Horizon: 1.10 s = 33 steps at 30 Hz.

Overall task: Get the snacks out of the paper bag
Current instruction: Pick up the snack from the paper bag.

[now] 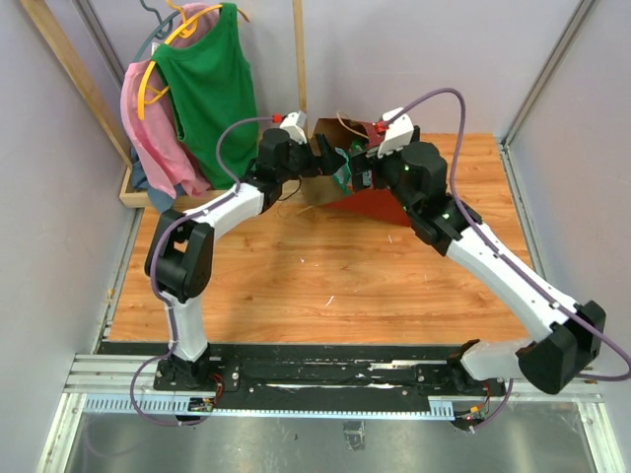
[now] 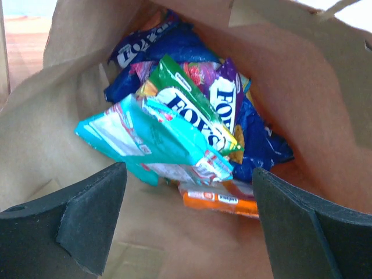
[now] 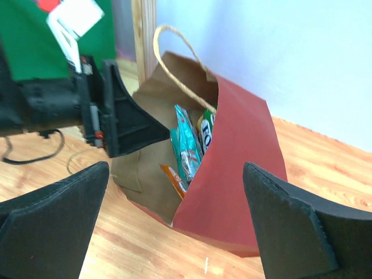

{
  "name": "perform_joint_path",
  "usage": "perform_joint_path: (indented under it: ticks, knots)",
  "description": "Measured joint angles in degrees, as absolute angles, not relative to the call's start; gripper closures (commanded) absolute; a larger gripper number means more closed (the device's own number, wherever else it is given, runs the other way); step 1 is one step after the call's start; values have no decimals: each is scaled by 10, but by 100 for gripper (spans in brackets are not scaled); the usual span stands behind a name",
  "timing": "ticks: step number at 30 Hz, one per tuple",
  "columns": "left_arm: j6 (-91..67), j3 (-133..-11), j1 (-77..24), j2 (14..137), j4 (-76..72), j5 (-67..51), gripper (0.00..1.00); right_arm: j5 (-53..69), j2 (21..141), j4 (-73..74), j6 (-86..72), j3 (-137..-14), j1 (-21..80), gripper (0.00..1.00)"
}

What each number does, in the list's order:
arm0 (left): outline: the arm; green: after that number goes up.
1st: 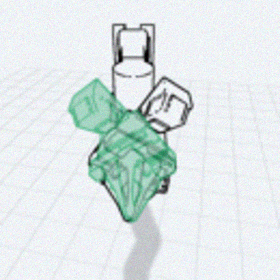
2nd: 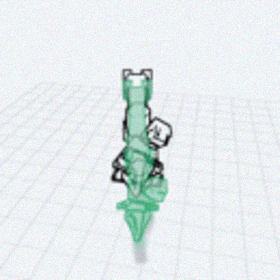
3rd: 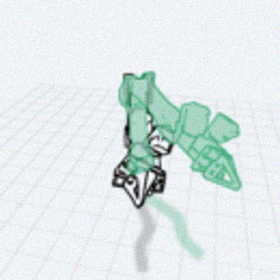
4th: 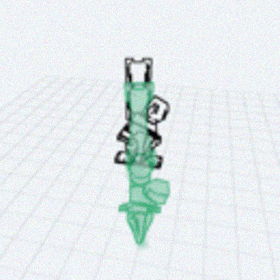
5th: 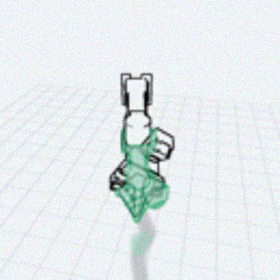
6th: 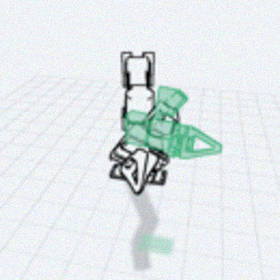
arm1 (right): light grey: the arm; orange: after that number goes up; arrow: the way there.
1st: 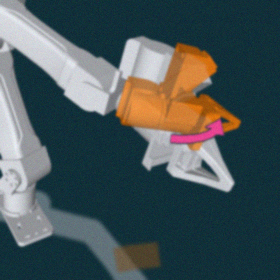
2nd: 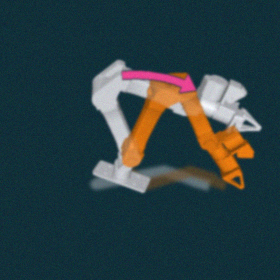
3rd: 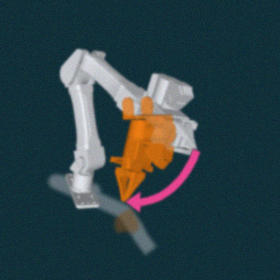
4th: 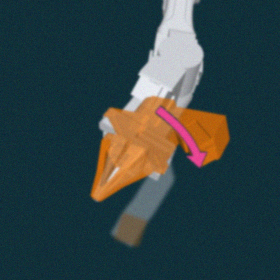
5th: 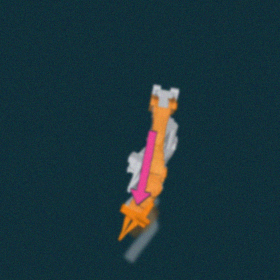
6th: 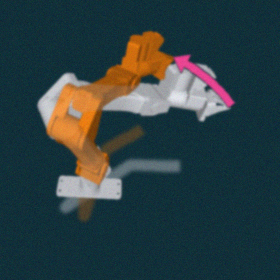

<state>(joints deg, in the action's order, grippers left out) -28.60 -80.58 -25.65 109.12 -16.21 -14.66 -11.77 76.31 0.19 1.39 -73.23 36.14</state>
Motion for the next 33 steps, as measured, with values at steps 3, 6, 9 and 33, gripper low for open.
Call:
perform_joint_path:
  ticks: [3, 6, 9, 33]
  knots:
    - [-290, -833, -258, 1114, -166, -140, 7, -112, 733, -3, 6, -731, 361, 1]
    - [-289, -871, -267, 1150, -159, -121, 8, -109, 701, -12, 1, -720, 361, 2]
    - [-285, -913, -282, 1187, -134, -91, 16, -110, 674, -17, 0, -707, 361, 2]
    - [-255, -939, -297, 1202, -97, -5, 99, -13, 704, -20, -91, -691, 191, 18]
